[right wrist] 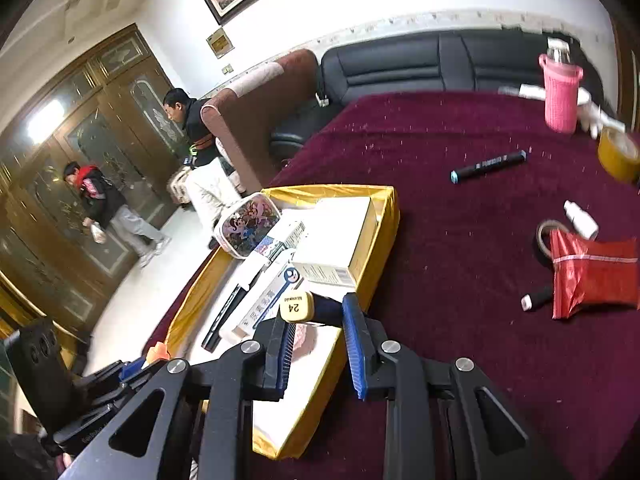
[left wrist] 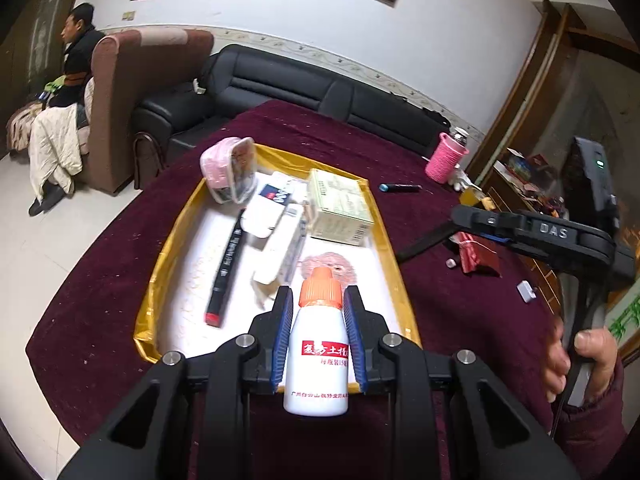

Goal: Organize objects
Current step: 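Carry the white bottle to the tray while the right gripper grasps a black marker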

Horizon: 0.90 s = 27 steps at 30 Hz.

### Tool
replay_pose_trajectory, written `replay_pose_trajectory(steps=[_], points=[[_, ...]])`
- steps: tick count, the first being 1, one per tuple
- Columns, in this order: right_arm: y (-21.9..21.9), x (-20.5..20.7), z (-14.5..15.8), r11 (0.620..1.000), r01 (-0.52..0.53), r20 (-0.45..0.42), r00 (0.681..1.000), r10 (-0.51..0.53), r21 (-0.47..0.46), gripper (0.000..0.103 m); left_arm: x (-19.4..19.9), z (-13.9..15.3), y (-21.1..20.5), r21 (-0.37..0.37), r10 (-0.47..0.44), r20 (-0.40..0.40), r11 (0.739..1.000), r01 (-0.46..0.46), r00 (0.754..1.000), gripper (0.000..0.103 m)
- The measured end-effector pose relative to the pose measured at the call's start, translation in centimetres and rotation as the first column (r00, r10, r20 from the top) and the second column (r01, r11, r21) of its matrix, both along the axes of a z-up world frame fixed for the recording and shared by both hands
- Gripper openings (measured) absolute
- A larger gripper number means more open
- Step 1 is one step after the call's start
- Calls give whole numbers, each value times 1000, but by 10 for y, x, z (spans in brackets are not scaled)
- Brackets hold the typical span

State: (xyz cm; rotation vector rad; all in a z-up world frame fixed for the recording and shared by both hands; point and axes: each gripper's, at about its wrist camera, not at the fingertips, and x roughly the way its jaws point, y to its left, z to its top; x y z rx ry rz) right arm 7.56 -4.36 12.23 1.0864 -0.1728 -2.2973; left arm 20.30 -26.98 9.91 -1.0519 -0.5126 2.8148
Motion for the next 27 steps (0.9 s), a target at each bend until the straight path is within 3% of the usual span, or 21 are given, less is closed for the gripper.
replay_pose_trajectory(steps=[7,12,22,27], points=[[-5,-10,11,996,70,-82,995,-65,57,19,-7,-9,-20,29,32,8,999,-32,999,25],[-4,-12,24,997,57,-99,994,-51,53,18,-15,-9,-26,8,32,8,999,-32,999,25],[-22,-16,16,996,-76,39,996,78,-51,18,-36,-22,-36,-96,60,52,994,-55,997,25],[-50,-34,-18,996,-86,113,990,84,12,17,-54,-35,-36,-140,64,102,989,-49,993,25]])
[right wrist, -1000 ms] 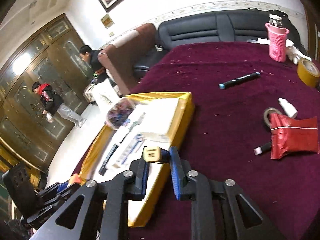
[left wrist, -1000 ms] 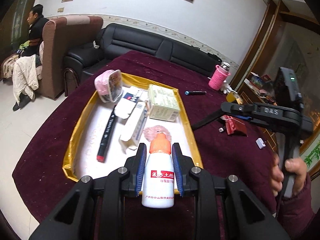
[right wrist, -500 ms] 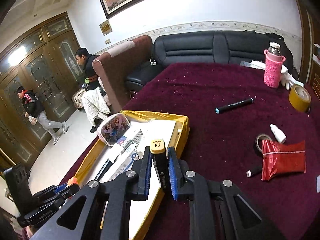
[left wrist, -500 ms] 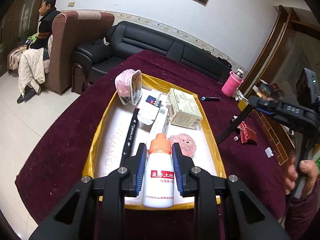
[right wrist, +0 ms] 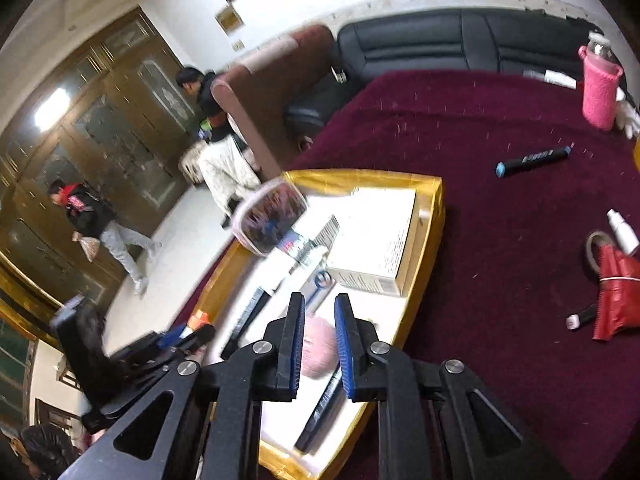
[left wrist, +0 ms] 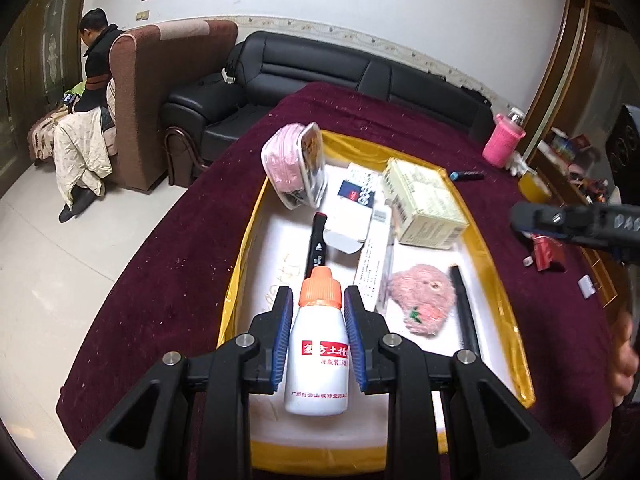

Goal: Organize objects
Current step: 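Carry the white bottle to the tray while the right gripper grasps a black marker, then open both grippers to release the bottle and marker onto the tray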

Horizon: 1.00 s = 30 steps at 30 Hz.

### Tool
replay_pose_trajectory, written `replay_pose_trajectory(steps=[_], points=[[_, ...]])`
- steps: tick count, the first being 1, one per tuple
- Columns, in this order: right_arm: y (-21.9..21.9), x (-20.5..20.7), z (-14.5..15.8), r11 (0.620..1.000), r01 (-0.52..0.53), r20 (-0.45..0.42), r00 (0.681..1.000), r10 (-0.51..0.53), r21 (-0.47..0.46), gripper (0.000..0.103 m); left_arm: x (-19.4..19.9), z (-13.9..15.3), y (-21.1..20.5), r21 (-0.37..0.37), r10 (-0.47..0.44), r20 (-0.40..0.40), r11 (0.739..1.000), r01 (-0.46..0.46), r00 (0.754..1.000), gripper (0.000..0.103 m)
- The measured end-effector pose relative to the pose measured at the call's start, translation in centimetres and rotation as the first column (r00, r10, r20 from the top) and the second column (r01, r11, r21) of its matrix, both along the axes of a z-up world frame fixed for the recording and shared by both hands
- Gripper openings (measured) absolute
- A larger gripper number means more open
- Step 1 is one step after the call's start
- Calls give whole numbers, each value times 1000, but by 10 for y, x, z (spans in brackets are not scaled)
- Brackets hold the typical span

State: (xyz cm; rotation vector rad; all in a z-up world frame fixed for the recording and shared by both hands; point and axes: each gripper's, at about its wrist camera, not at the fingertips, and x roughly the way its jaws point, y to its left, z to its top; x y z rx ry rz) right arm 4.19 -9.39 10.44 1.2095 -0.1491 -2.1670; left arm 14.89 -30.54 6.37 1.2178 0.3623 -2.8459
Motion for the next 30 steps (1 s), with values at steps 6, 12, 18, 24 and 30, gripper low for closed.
replay_pose_trajectory(steps=[6,12,18,24,30], points=[[-25,-6,-39,995,-16,36,999,12,100,18,-14,-10,0,-32,4,34,999,-3,999,26],[-36,-4,-41,990,-28,2,1000,28,137,19,-24,-13,-7,-32,21,33,999,-20,999,26],[-34,-6,-40,994,-6,-10,1000,7,108,67,-34,-13,-5,-50,17,40,999,-15,999,34],[-29,-5,-37,995,37,-38,999,-34,90,78,-29,2,19,-151,31,18,988,-28,999,68],[-16,-3,-31,995,68,-52,997,-64,69,83,-12,29,37,-296,89,-56,950,-102,994,77]])
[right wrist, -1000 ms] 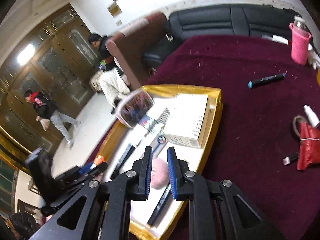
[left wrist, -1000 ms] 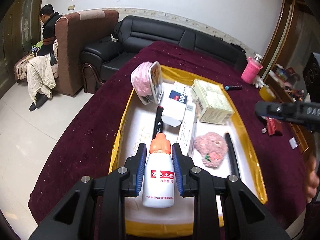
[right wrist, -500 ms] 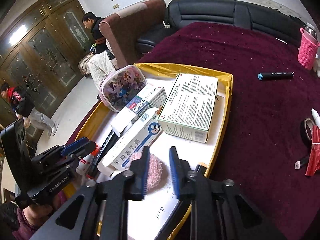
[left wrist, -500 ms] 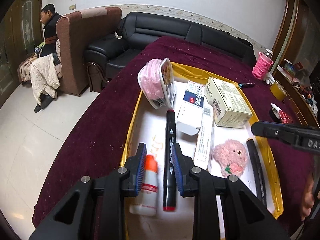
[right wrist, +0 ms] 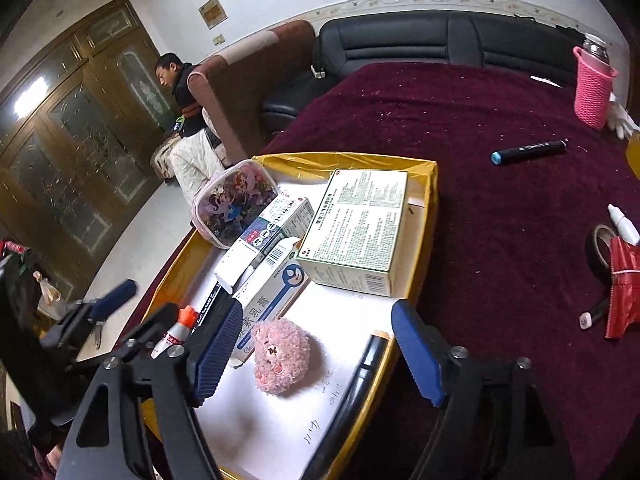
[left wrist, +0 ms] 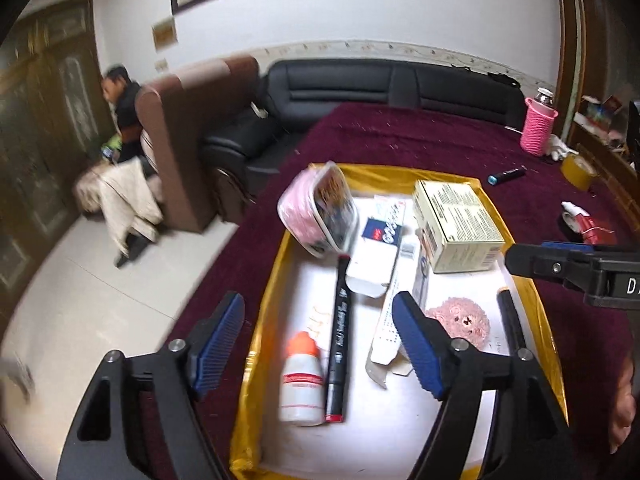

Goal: Organize objects
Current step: 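Open both grippers to release the bottle and marker onto the tray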

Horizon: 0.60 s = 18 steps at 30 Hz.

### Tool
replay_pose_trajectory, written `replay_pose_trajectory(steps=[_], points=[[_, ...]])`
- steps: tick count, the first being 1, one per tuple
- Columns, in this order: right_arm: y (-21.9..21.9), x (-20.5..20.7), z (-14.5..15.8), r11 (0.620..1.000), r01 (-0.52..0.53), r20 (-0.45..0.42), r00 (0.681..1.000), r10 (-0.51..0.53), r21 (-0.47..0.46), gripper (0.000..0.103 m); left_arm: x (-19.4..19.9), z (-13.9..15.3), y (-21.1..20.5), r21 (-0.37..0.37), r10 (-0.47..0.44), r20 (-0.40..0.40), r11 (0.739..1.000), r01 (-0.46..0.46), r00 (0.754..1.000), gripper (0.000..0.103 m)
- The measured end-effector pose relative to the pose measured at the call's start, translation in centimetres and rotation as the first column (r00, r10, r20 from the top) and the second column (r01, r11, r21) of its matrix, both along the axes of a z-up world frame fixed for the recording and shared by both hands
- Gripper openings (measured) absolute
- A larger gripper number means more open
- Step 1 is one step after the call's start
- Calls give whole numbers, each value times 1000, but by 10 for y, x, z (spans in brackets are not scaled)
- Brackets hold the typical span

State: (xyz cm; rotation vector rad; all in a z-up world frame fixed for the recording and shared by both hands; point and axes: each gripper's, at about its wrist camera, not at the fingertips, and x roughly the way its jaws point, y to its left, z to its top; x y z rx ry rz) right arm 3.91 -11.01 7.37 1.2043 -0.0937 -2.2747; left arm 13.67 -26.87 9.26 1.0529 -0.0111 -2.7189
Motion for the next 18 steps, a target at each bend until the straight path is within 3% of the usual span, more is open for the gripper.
replay_pose_trajectory(steps=[3,6,14,18], points=[[7,5,3,1000,12,-16,1000,-12,0,85,10,11,11,-91,16,-26,996,-18,1000,80],[14,10,6,1000,21,-24,999,-21,-7,87,17,15,13,-128,17,-39,992,-22,999,81],[37,29,22,997,75,-112,991,-74,-2,87,26,27,24,-88,3,-40,996,-7,999,81],[55,48,40,981,193,-270,946,-180,20,92,32,38,38,-100,-11,-58,995,5,998,81]])
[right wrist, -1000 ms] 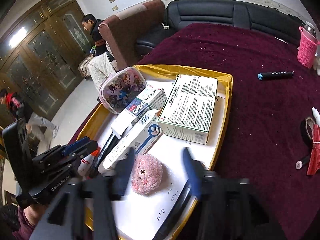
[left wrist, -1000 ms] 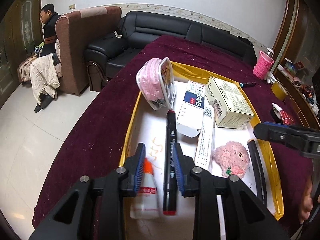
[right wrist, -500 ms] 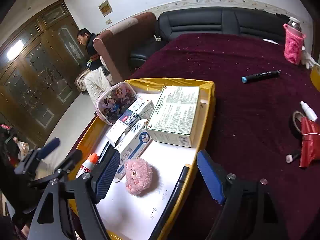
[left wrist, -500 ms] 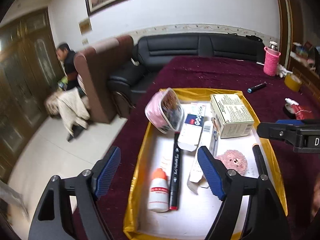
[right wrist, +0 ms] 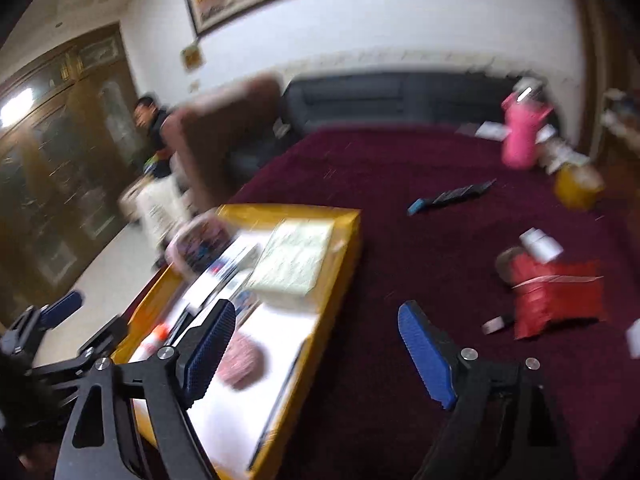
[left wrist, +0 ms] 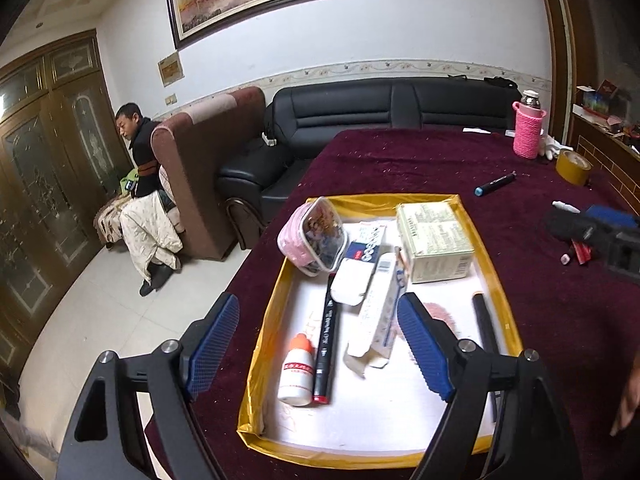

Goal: Organize objects
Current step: 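Open both grippers to release the bottle and marker onto the tray, then reach to the grey tape roll and grasp its rim with the left gripper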

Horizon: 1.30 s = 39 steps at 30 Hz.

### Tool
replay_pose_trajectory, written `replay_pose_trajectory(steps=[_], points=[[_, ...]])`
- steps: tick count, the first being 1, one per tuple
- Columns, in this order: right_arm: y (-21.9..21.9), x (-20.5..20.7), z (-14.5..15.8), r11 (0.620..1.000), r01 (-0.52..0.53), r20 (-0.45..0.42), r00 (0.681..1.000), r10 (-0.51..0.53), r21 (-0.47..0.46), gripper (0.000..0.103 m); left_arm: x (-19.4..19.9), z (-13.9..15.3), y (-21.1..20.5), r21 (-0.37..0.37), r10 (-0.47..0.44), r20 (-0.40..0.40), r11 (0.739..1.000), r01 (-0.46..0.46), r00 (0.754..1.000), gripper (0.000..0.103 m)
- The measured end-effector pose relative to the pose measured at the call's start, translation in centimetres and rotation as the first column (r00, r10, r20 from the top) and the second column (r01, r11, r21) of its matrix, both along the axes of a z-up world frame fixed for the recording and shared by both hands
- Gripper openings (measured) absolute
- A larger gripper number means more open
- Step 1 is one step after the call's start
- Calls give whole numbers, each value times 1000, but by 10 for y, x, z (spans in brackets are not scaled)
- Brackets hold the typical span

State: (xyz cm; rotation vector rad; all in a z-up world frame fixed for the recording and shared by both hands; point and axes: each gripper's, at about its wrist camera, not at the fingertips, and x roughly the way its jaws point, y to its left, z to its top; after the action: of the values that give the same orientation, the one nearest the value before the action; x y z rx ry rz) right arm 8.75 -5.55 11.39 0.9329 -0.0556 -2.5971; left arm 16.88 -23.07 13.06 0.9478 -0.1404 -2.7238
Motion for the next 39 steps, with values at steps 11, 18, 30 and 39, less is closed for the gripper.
replay_pose_trajectory(steps=[11,18,30,39], points=[[76,3,-3,979,136,58,990,-128,-150,103,12,20,53,-156,-42,-53,987,33,998,87],[107,7,-15,972,166,101,983,-151,-165,103,10,20,79,-221,-84,-46,973,72,995,90],[134,7,-23,965,195,117,977,-176,-174,103,-6,3,98,-211,-132,24,968,135,991,90],[152,1,-24,960,221,129,971,-200,-172,103,-28,-8,105,-126,-193,84,971,203,978,90]])
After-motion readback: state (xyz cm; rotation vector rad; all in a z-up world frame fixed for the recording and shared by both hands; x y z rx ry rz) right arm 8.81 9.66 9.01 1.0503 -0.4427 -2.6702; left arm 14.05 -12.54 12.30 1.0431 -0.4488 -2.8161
